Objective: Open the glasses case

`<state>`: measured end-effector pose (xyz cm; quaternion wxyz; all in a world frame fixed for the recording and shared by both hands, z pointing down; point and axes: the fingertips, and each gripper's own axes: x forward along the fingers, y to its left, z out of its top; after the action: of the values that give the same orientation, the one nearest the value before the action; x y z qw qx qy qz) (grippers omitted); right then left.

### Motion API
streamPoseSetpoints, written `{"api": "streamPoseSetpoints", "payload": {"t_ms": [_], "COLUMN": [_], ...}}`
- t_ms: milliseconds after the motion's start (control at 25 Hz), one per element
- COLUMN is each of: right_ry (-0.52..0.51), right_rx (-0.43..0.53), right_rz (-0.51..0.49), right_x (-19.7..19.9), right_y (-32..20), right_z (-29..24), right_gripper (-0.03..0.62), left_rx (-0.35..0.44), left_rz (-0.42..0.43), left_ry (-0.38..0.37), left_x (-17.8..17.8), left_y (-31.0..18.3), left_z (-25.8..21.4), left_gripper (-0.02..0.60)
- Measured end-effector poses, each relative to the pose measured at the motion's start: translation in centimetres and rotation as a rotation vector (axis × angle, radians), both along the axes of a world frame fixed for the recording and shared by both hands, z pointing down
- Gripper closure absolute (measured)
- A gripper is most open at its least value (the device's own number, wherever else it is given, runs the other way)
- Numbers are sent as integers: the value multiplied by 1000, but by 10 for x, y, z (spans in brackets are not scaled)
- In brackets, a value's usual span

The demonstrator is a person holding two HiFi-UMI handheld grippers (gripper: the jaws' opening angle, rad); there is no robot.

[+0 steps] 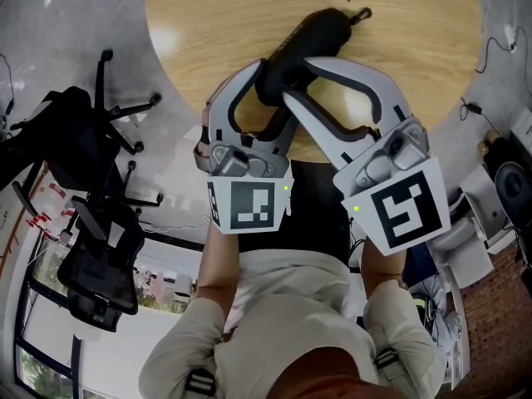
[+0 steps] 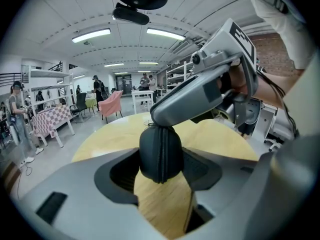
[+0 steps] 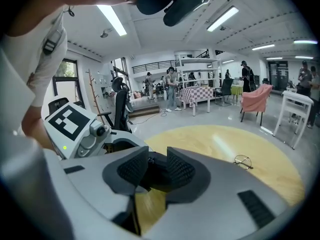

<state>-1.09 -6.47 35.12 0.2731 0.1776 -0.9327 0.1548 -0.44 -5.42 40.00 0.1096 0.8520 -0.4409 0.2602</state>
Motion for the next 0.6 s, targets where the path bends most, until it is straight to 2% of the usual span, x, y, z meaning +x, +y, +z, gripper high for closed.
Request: {"api": "streamPoseSetpoints", "payload": {"t_ms": [600], "right_ry": [36], "right_rx": [41], "right_rz": [19], "right_x": [5], "right_y": [-5], "right_z": [4], "right_gripper": [437], "left_rx": [-31], "left_rz": [13], "left_ry": [5], "left_x": [-2], "left_y": [5], "left_z": [3], "left_gripper": [313]}}
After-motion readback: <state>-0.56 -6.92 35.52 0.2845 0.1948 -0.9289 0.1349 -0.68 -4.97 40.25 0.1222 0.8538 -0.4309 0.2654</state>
